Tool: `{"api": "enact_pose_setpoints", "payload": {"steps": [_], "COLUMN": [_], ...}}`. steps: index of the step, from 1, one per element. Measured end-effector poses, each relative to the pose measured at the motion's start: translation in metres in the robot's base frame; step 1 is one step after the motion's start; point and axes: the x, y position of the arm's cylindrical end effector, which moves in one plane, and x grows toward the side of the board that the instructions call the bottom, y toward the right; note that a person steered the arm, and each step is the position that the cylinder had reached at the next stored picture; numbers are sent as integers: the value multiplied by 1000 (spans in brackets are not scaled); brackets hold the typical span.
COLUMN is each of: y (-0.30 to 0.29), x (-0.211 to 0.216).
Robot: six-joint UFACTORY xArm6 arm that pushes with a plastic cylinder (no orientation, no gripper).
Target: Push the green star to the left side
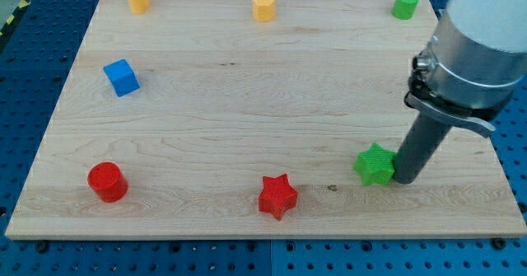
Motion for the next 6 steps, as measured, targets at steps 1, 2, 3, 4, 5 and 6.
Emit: {"api": "enact_pose_setpoints", "payload": {"steps": [1, 2, 3, 4, 5, 6], "y": [-33, -77, -118, -142, -115, -38], "x": [-1, -3, -5, -7, -8, -8]}}
